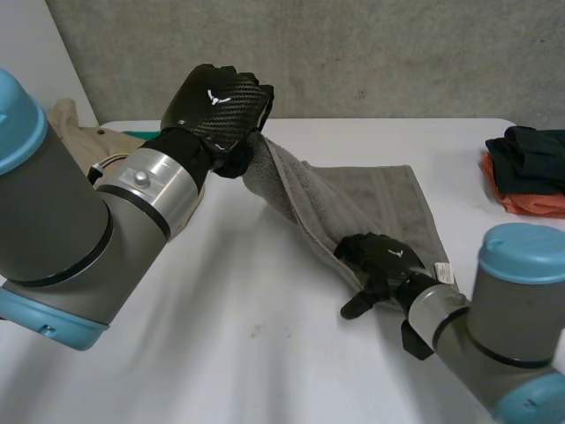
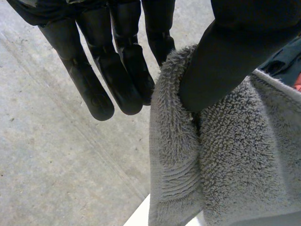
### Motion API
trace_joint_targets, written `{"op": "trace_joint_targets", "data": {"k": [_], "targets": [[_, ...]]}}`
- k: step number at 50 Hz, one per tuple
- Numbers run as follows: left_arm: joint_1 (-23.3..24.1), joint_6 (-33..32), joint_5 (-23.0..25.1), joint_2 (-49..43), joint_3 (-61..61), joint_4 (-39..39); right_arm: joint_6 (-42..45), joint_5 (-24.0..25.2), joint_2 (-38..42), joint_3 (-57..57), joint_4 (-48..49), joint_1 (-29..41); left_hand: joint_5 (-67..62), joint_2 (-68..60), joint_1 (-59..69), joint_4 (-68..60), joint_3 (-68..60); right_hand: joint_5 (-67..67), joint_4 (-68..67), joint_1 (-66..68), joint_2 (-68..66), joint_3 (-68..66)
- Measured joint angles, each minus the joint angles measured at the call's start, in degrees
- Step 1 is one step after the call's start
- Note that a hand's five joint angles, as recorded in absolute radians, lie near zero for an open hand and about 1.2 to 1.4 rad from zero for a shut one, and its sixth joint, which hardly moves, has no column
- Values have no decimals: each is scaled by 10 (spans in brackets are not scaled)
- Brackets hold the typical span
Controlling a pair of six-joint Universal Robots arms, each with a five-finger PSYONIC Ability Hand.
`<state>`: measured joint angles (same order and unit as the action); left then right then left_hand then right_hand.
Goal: Fold the laundry.
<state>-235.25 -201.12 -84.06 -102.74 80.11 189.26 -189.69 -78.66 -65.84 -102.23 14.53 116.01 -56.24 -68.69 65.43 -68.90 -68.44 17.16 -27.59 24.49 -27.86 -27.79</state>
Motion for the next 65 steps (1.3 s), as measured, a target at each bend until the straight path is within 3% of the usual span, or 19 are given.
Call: {"op": "trace_joint_targets", "data": {"k": [5,12,15,19,23,24,25,29,32,36,38,45,49,57,59,65], "targets": [[3,1,-1,1,0,0,8,-81,36,30,25,13,0,0,0,0,0,5,-1,1,-1,-2],[-1,5,-3,14,0,0,33,-116,54,44,50,1,0,0,0,0,0,51,-58,43,-60,-57],[-3,5,-8,19,0,0,46,-116,54,44,52,-10,0,0,0,0,0,106,-114,93,-114,-113],[-8,6,-22,30,2,-1,79,-109,50,40,50,-50,0,0,0,0,0,303,-313,261,-309,-311],[-14,7,-28,36,7,-2,104,-90,47,36,45,-89,0,0,0,0,0,303,-313,261,-309,-311],[-16,7,-29,37,8,-2,109,-82,46,36,43,-98,0,0,0,0,0,390,-403,321,-394,-401],[-18,7,-30,38,10,-2,114,-75,44,35,41,-105,0,0,0,0,0,390,-404,321,-394,-402],[-29,8,-30,41,20,-4,139,-24,22,40,13,-146,0,0,0,0,0,390,-404,321,-394,-402],[-41,6,-29,50,32,-18,174,25,-26,60,-46,-178,0,0,0,0,0,390,-404,321,-394,-402],[-51,3,-28,65,44,-52,209,49,-66,88,-105,-194,0,0,0,0,0,390,-404,321,-394,-402],[-57,1,-27,79,49,-88,286,72,-131,149,-217,-214,0,0,0,0,0,391,-404,321,-394,-402],[-75,-19,-24,121,59,-206,467,82,-220,253,-409,-233,0,0,0,0,0,392,-404,321,-394,-402],[-82,-50,-23,129,67,-242,544,77,-229,273,-466,-229,0,0,0,0,0,392,-404,321,-394,-402],[-83,-88,-24,56,66,-211,578,54,-151,278,-472,-178,0,0,0,0,0,394,-404,321,-394,-402],[-84,-92,-26,-21,41,-165,572,25,-91,288,-441,-154,0,0,0,0,0,397,-404,321,-394,-402],[-85,-98,-34,-142,-47,-79,559,-40,14,338,-333,-133,0,0,0,0,0,397,-404,321,-394,-402]]}}
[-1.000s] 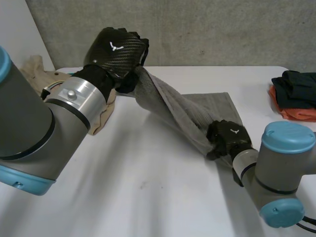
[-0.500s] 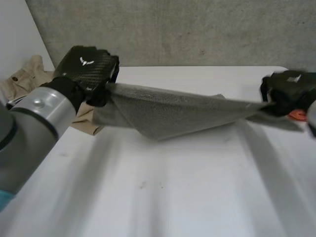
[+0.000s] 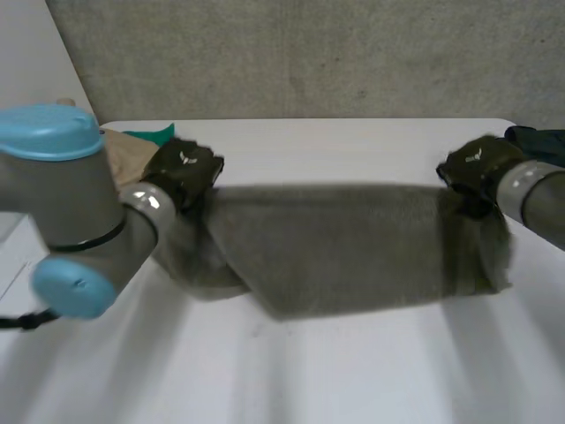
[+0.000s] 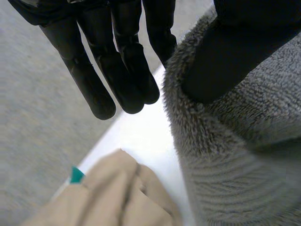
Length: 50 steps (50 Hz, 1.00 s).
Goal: Fold the laundry.
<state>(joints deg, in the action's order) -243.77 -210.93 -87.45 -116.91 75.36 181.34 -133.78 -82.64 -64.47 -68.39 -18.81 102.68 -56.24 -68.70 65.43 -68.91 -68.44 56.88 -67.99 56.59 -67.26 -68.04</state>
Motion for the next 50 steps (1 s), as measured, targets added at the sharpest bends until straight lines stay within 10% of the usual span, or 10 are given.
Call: {"op": "trace_joint_targets", "data": {"k": [15,33,50], "targets": [[-10,-17,-27,20,-149,384,-148,-43,-21,91,548,22,0,0,0,0,0,1,0,5,0,-1],[-27,-17,-28,61,179,387,-173,11,-26,-169,457,16,0,0,0,0,0,1,-3,5,0,-1],[-21,-27,-28,-32,240,336,-281,31,64,-240,402,-23,0,0,0,0,0,-138,161,-122,155,164]]}}
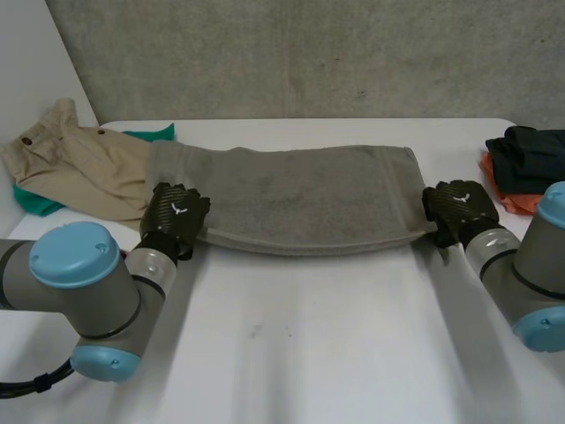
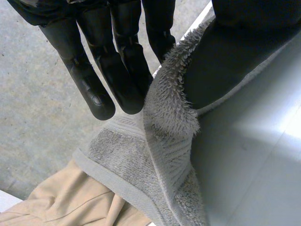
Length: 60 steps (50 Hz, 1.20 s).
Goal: Fold the laundry.
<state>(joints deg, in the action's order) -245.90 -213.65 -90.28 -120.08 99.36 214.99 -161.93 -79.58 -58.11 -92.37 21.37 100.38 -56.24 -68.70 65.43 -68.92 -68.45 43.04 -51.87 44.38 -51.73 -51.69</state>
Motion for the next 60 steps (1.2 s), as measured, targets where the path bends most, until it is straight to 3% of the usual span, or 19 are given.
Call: {"op": "trace_joint_targets", "data": {"k": [1,4,10,18,22,23,26,28,33,46,53,60], "targets": [[-1,0,0,1,-1,-1,-18,0,2,2,-7,-4,0,0,0,0,0,-77,74,-61,73,73],[-3,2,0,2,-3,-4,-65,2,8,12,-31,-16,0,0,0,0,0,-138,129,-103,123,126],[-8,4,0,4,-4,-4,-120,5,29,39,-86,-32,0,0,0,0,0,-145,135,-107,125,131],[-14,5,0,2,-5,-3,-121,20,49,62,-120,-47,0,0,0,0,0,-145,135,-106,125,131],[-14,4,0,1,-6,-3,-117,38,55,65,-121,-50,0,2,0,2,1,19,-43,55,-55,-54],[-14,4,1,0,-6,-3,-116,46,55,66,-120,-51,77,102,-80,100,99,107,-132,117,-139,-136],[-14,3,1,-1,-5,-3,-112,54,52,66,-120,-51,186,221,-204,212,204,134,-160,127,-158,-161],[-15,2,4,-2,-4,-4,-105,59,45,63,-120,-51,366,391,-383,391,381,136,-162,127,-158,-163],[-26,2,14,-4,0,-5,-77,63,16,47,-122,-51,438,456,-408,463,451,136,-162,127,-158,-163],[-141,9,98,-14,5,-17,33,65,-57,-25,-122,-79,439,457,-408,463,454,136,-163,127,-158,-163],[-162,36,141,-18,5,-26,40,65,-55,-22,-122,-84,430,452,-406,458,449,136,-163,127,-158,-163],[-159,79,150,-19,5,-31,38,65,-53,-20,-122,-84,430,452,-406,458,449,136,-163,127,-158,-163]]}}
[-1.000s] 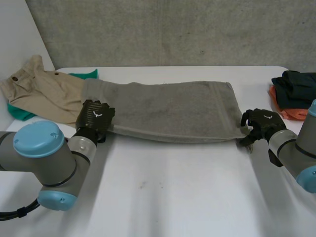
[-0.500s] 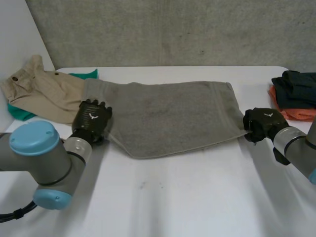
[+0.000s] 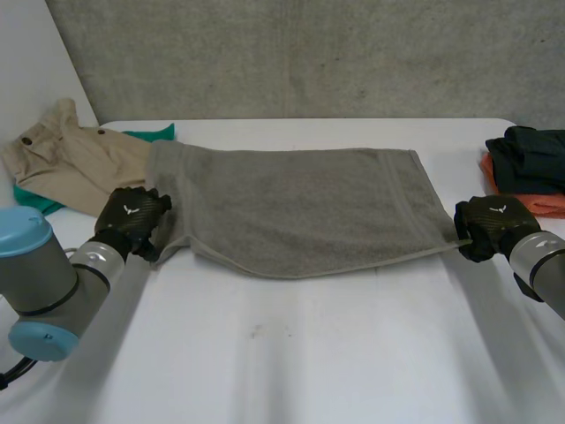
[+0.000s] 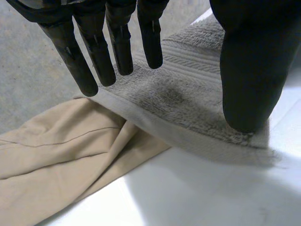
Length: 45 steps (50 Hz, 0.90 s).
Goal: Fold the laundry.
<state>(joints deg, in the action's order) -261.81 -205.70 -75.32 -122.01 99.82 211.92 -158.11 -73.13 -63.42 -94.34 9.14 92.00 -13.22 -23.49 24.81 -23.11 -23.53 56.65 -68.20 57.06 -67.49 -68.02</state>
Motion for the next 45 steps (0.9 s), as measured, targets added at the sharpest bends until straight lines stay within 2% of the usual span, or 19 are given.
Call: {"op": "trace_joint_targets", "data": {"k": [1,12,26,34,43,45], "targets": [[1,9,0,0,-1,-2,0,0,0,0,0,0,-35,-27,2,-34,-28,0,0,0,0,0],[8,77,11,-12,-29,-61,0,0,1,0,0,0,-63,-56,41,-63,-57,0,0,0,0,0],[16,84,21,-17,-53,-123,1,0,1,1,0,-1,-98,-92,77,-98,-90,0,0,0,0,0],[18,85,21,1,-47,-130,1,0,2,1,1,-1,-98,-92,77,-98,-90,0,0,0,0,0],[29,84,19,-27,-76,-128,1,0,4,0,0,1,-102,-96,83,-102,-95,0,0,0,0,0],[37,84,17,-44,-94,-129,1,0,4,-1,0,1,-202,-208,205,-205,-200,0,0,0,0,0]]}}
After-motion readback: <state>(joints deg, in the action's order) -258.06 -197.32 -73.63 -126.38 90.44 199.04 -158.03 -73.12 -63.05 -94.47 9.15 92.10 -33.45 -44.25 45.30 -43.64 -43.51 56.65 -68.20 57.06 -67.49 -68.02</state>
